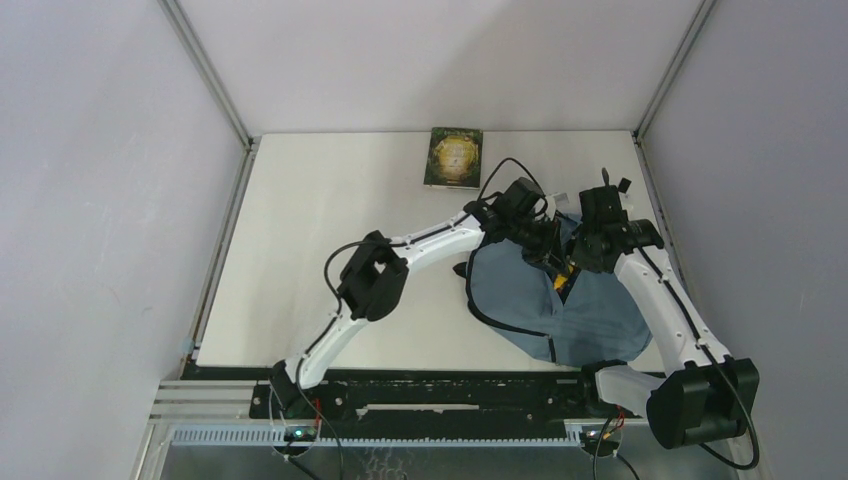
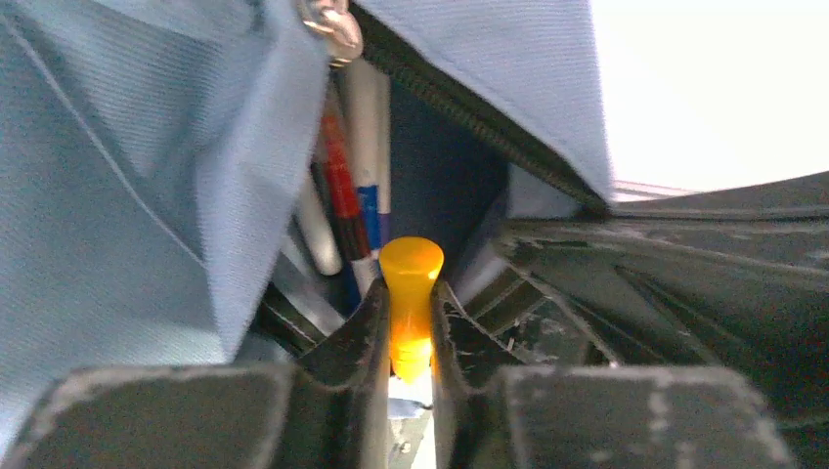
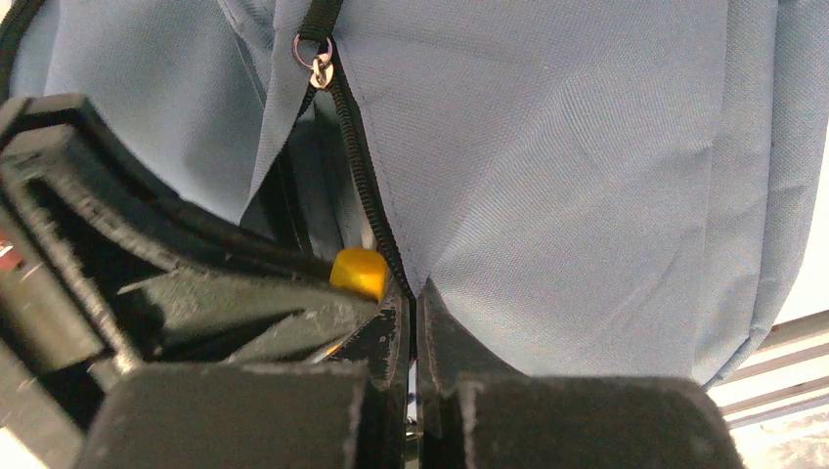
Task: Pack the student bag
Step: Place the stationery in the student bag, then adjust the student bag at the center of the board.
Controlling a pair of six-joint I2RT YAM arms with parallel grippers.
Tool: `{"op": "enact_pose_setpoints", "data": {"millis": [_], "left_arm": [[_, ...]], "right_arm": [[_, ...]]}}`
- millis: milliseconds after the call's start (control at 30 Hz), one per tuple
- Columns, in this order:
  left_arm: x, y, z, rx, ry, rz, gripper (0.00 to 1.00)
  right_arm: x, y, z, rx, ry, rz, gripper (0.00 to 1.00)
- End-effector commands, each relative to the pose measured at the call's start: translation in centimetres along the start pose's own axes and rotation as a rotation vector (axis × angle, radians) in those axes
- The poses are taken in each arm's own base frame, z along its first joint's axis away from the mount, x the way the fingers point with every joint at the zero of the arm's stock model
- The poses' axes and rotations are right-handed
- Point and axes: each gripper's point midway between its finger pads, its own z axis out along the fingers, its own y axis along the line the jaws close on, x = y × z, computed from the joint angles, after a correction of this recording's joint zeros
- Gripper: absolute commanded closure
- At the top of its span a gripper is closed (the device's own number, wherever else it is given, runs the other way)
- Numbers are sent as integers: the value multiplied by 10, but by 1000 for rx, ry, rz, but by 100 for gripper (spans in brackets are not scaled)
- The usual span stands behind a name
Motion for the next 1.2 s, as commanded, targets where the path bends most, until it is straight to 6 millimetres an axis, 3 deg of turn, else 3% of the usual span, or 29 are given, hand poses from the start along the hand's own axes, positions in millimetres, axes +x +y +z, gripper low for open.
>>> {"op": "enact_pose_setpoints", "data": {"millis": [0,167,200,367,467,600,700,800,867,933,967,1067,1167], "left_arm": [[-30,-27,-1,61,-95,38,71],[-29,-35,-9,72,-98,76,41],[-28,-40,-13,84,-90,83,39],[-27,-64,-40,101,-115,149,39],[-30,-66,-55,79,-143,178,49],[-30,-50,-75,29,-154,166,68],[-34,-26,-98,-46,-195,152,73],[-38,1,-122,-133,-244,125,72],[-42,18,-137,-198,-275,112,65],[-44,34,-147,-254,-285,96,57],[-43,39,-150,-263,-281,87,55],[-43,43,-151,-266,-278,77,54],[-46,39,-151,-255,-284,76,54]], "right_arm": [[-15,4,-8,-36,-75,34,100],[-17,4,-9,-39,-82,37,100],[-17,4,-9,-41,-84,36,100],[-17,4,-9,-42,-87,38,100],[-18,4,-9,-42,-88,37,100],[-19,4,-10,-44,-95,36,100],[-19,2,-10,-38,-96,38,100],[-19,1,-10,-36,-94,38,100],[-15,3,-8,-44,-71,31,98],[-2,17,-3,-122,-1,-20,70],[5,24,-1,-159,46,-47,64],[13,37,-2,-214,96,-36,63],[-6,41,-13,-259,-2,13,66]]}}
